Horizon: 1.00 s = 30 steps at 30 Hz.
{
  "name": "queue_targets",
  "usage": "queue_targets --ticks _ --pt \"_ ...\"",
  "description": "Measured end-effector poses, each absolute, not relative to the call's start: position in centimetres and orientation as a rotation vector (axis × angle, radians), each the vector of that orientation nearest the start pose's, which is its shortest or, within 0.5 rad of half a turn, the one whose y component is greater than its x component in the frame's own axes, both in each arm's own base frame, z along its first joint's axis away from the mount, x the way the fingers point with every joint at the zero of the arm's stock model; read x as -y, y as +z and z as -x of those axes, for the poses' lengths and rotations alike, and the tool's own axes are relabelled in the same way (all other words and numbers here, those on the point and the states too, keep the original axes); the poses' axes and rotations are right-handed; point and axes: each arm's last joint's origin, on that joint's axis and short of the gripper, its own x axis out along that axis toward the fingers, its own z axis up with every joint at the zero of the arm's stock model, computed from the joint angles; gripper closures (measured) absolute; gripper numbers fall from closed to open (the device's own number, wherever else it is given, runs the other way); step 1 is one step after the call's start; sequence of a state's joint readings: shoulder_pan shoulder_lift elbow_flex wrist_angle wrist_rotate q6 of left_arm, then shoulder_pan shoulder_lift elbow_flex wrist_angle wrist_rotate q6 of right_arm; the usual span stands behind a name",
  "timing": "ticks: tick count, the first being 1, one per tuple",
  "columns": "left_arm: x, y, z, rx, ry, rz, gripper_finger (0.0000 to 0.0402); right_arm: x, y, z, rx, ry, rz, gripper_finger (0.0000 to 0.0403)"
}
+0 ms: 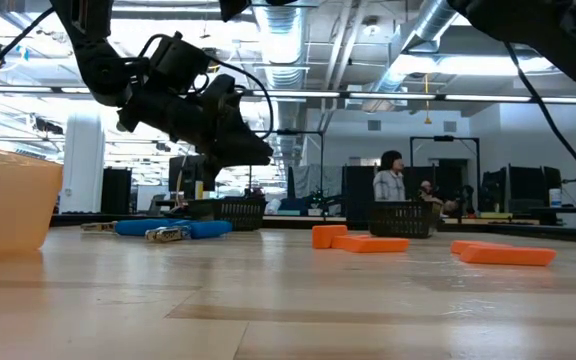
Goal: Pick & Place School Supplies
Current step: Put the crayon box into the orange transparent bin, then put the blue punch pliers into the left black bin
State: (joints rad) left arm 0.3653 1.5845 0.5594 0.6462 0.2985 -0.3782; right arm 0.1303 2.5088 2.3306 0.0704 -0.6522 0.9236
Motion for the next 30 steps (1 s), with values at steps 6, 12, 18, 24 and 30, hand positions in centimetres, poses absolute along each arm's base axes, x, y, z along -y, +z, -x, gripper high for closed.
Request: queue_targets --ticks 6,12,18,24,30 --pt "-9.6 15.5 -27.5 -0.335 0.137 0.497 0.0316 -9.2 27.0 -56.8 -0.427 0.692 -0.907 0.035" --pt "-9.6 15.5 -27.5 -0.333 0.137 0.498 0.0316 -8.7 26.9 -56.9 -0.422 0.666 -0.915 0.0278" --pt "-9.6 15.5 -27.5 -0.328 0.137 0.495 0.0316 -8.6 27.0 -56.9 -0.412 0.662 -0.915 0.0264" --pt "-9.6 15.6 -27.5 -0.322 0.137 0.494 0.0316 -8.5 27.1 -57.0 -0.399 0.666 -0.927 0.0282" --pt "-9.6 15.6 -27.5 -0.321 0.137 0.493 0.0316 -7.7 27.6 -57.1 -0.361 0.67 -0.926 0.0286"
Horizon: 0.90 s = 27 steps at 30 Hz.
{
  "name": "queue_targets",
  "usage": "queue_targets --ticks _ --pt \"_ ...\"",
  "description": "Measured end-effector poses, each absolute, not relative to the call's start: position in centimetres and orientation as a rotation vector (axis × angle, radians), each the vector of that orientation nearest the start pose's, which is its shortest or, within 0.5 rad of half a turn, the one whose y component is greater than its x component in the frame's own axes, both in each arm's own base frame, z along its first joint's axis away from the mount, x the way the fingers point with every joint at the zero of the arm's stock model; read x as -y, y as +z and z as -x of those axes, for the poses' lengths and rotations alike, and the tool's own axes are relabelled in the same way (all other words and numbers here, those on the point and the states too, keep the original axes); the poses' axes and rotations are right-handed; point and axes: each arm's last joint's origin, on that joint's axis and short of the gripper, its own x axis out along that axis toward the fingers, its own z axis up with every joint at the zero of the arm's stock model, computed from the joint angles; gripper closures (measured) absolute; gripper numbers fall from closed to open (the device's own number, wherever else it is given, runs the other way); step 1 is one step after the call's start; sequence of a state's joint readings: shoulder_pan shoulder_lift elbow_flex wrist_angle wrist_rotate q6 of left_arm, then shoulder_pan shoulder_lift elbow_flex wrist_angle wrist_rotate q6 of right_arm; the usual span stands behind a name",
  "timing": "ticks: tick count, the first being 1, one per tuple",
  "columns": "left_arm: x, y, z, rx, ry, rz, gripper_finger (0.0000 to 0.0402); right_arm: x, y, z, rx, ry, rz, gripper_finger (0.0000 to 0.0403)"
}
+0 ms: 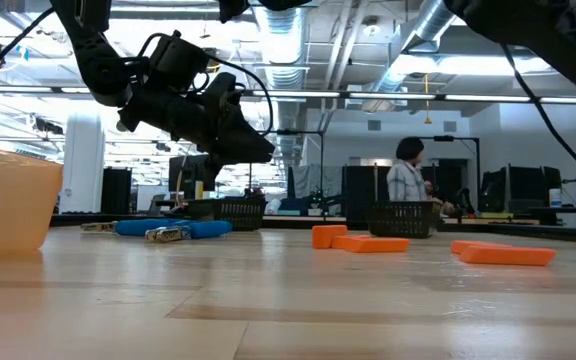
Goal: Pick & Place School Supplies
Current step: Put the blue punch pliers into the left black bin
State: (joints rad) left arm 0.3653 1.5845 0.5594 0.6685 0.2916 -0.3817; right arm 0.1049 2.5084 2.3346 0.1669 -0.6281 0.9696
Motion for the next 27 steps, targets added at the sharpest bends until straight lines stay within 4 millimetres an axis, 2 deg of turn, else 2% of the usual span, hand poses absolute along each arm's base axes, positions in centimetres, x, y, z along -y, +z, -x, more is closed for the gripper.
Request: queue_targets --ticks 9,18,22,27 --pt "-10.0 15.6 -27.4 -0.318 0.148 0.492 0.0316 -5.4 31.1 -55.8 -0.351 0.681 -0.834 0.0287" --pt "-12.5 15.8 -26.4 -0.274 0.188 0.586 0.0316 -4.2 35.6 -52.7 -0.367 0.594 -0.626 0.0287" --pt "-12.5 17.2 -26.5 -0.18 0.12 0.574 0.0316 -2.9 38.9 -50.5 -0.315 0.535 -0.512 0.0287" --pt "-11.9 20.4 -26.4 0.022 0.064 0.516 0.0316 -0.3 41.9 -47.9 -0.275 0.427 -0.37 0.0287"
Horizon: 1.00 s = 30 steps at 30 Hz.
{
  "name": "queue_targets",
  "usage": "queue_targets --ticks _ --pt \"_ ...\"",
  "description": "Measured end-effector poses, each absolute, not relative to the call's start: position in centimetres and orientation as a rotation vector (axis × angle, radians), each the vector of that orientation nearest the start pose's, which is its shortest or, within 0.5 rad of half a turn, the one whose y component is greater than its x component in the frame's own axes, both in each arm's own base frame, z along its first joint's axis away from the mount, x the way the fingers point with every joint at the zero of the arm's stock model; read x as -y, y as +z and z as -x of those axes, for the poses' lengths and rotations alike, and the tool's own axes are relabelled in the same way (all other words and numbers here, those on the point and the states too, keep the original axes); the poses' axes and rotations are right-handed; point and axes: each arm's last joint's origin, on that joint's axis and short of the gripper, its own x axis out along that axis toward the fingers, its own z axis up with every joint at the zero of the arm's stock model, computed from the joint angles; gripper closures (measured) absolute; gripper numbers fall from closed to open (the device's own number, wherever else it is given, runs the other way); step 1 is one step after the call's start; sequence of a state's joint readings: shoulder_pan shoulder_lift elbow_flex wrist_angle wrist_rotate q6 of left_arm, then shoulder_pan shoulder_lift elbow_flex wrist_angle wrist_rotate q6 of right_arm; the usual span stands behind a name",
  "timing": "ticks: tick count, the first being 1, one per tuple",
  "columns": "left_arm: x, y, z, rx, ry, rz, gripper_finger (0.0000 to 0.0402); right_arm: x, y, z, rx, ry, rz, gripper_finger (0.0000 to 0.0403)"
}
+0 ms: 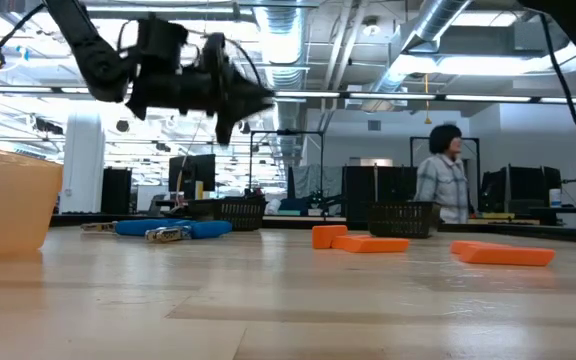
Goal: Pick & Place School Supplies
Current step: Put the blue punch pliers into the left black bin
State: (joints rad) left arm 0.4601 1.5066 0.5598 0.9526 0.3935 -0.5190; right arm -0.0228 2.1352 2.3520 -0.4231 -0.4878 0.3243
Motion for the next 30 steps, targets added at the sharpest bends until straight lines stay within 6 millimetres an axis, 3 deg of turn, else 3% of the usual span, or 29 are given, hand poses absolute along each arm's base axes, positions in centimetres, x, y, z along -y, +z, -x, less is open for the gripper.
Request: queue_targets --ticks 5,14,21,30 --pt "-11.4 23.7 -25.5 0.188 0.104 0.475 0.0316 2.7 44.6 -44.3 -0.31 0.316 -0.268 0.0287" --pt "-10.1 28.5 -23.1 0.36 0.047 0.441 0.0316 5.4 45.3 -39.5 -0.525 0.173 -0.141 0.0287" --pt "-8.8 29.7 -22.6 0.395 -0.009 0.438 0.0316 8.3 41.0 -38.0 -0.862 0.11 -0.155 0.0287" --pt "-6.7 29.6 -23.3 0.356 -0.074 0.475 0.0316 9.2 32.4 -36.9 -1.063 0.209 -0.235 0.0287"
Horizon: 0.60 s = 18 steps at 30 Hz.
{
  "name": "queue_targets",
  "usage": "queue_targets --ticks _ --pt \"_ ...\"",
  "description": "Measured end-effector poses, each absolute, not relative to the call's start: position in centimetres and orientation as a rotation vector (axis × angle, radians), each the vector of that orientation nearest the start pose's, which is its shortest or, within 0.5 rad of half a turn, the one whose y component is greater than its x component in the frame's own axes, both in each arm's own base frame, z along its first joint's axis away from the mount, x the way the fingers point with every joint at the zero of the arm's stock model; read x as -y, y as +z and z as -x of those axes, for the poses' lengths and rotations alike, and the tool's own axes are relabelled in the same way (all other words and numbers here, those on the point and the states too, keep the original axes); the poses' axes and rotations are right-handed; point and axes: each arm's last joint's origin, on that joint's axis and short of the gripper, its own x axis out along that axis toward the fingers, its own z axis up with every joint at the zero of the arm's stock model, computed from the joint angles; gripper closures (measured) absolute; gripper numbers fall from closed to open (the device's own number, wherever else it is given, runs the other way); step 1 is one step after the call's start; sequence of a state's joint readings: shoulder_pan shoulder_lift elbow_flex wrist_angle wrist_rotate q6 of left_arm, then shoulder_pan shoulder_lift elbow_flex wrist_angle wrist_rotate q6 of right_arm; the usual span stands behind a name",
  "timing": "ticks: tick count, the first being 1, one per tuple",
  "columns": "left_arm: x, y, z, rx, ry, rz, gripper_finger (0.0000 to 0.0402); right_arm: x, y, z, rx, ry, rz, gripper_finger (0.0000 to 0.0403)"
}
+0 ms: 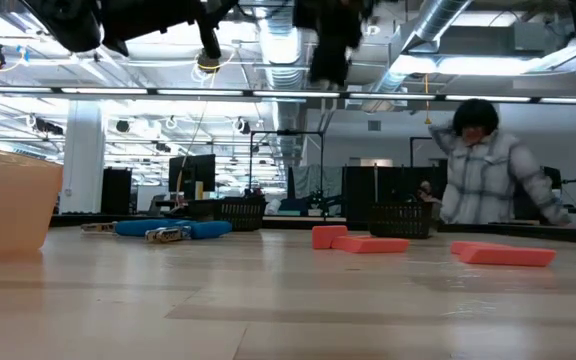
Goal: Pick & Place School Supplies
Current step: Put the blue punch pliers into the left black bin
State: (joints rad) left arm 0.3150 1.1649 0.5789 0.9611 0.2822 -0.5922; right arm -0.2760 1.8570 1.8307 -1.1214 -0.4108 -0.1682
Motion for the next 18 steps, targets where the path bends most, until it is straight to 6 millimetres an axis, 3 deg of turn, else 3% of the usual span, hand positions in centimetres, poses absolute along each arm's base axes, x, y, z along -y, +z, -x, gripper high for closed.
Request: queue_targets --ticks 3,9,18 --pt "-6.3 29.3 -23.5 0.34 -0.065 0.484 0.0316 9.2 29.3 -35.5 -1.055 0.243 -0.303 0.0287" --pt "-6.0 29.3 -23.6 0.347 -0.012 0.486 0.0316 8.3 27.0 -32.0 -0.991 0.221 -0.367 0.0287" --pt "-4.5 28.0 -24.4 0.236 0.108 0.477 0.0316 7.8 28.3 -30.2 -0.753 0.175 -0.336 0.0287"
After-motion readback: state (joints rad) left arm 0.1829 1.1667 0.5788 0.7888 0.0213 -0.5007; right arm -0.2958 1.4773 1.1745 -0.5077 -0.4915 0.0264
